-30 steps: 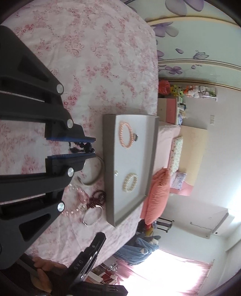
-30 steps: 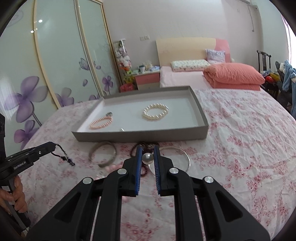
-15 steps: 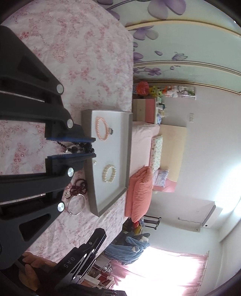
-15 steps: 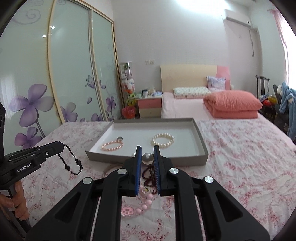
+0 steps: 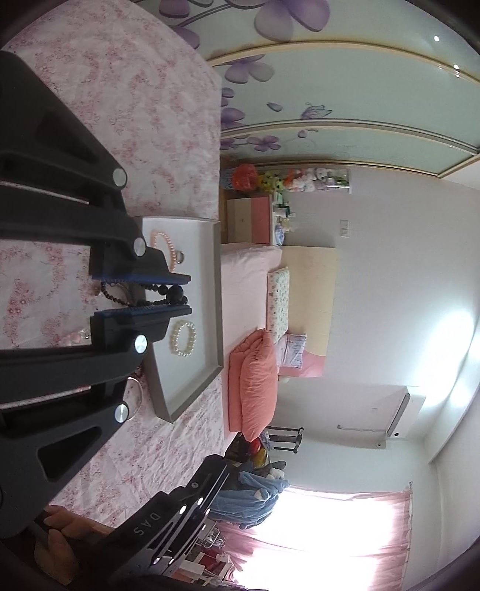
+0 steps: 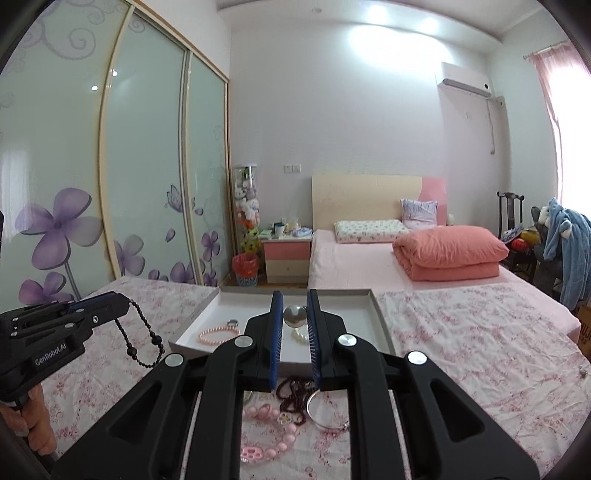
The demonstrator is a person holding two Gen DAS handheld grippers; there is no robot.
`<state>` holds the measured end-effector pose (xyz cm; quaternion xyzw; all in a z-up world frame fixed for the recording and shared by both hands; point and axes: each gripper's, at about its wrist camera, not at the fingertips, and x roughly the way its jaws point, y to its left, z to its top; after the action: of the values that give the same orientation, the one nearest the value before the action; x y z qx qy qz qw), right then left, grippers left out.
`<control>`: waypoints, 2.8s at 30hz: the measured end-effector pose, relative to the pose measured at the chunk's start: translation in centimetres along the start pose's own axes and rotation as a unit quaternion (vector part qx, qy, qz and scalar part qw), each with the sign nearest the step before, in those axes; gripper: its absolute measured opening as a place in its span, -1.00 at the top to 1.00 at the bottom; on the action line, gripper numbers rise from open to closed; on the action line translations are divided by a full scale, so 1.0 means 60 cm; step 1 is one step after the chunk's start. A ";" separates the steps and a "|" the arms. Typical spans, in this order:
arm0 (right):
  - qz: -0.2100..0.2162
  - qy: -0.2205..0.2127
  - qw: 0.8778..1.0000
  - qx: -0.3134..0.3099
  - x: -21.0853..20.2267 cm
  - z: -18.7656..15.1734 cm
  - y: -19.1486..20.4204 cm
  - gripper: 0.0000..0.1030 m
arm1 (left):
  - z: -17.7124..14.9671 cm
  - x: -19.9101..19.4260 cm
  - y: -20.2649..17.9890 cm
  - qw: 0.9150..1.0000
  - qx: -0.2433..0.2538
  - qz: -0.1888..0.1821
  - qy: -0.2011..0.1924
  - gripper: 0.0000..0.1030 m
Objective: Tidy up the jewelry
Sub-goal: 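Lower the black beaded bracelet into the tray and open the left tool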
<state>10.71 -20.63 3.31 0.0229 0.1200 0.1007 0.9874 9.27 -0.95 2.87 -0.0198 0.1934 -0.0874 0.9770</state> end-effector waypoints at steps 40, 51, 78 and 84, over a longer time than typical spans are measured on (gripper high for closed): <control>-0.015 0.017 1.000 0.018 0.152 0.027 -0.030 0.73 | 0.055 0.183 -0.005 0.997 0.022 0.067 0.009 0.77; 0.010 0.113 0.992 0.047 0.280 -0.011 -0.048 0.73 | 0.037 0.302 0.003 0.995 0.021 0.075 0.062 0.78; 0.017 0.159 0.984 0.080 0.245 -0.015 -0.084 0.30 | 0.042 0.253 0.080 0.994 -0.034 0.072 0.070 0.37; 0.013 0.194 0.978 0.073 0.206 -0.043 -0.097 0.30 | 0.009 0.203 0.085 0.994 -0.023 0.068 0.086 0.14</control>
<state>22.98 -23.74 -2.50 0.0764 0.3156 0.1070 0.9397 21.41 1.87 -1.57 -0.0213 0.2795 -0.0178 0.9597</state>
